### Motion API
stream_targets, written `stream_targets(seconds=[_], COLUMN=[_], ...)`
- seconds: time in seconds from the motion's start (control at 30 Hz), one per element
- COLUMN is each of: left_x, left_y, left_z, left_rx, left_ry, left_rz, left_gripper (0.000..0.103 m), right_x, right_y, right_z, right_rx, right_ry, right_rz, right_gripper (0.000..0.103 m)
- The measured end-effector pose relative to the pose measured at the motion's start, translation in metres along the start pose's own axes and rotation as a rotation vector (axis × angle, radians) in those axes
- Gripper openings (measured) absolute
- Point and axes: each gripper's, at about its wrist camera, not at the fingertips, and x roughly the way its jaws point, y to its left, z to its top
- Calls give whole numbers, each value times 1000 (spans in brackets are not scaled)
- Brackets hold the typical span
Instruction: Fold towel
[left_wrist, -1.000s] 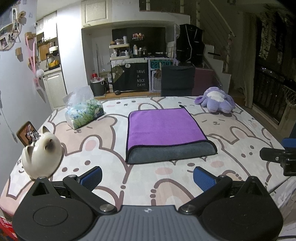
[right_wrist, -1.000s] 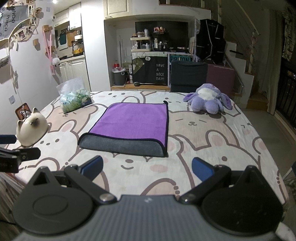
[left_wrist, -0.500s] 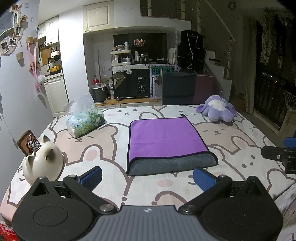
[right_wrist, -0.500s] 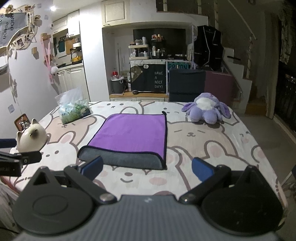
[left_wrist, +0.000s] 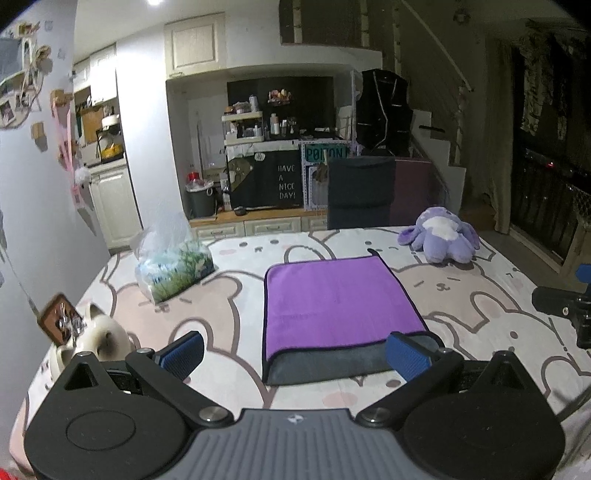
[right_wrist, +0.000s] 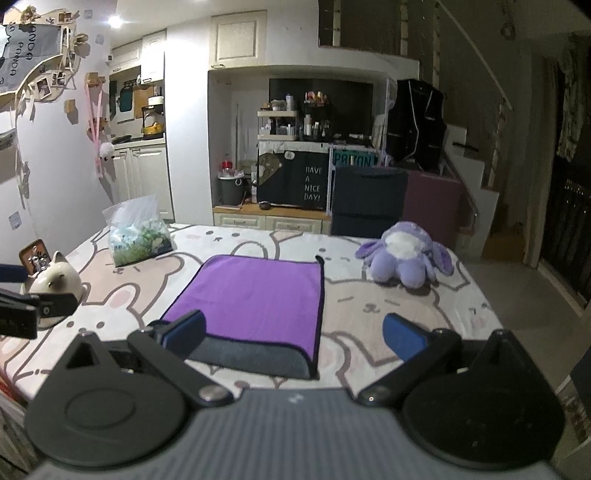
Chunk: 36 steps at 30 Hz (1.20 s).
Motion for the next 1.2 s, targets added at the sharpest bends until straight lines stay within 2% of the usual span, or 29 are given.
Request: stream_targets(seconds=[0.23, 0.53, 0.77, 1.2], left_x=[12, 41, 61, 125], left_y=[2, 2, 7, 26], left_z=[20, 32, 37, 28], left_rx=[33, 68, 48, 49], left_ry=[-31, -27, -45, 9], left_rz=[16, 9, 7, 36], left_gripper=[103, 103, 103, 103], right_x=[14, 31, 50, 94], right_y=[-4, -12, -18, -26], right_z=[14, 25, 26, 18], right_rx=[-9, 22, 25, -27], right_ry=[-7, 5, 21, 61], right_rz=[-6, 7, -7, -27], right_gripper=[103, 103, 103, 103])
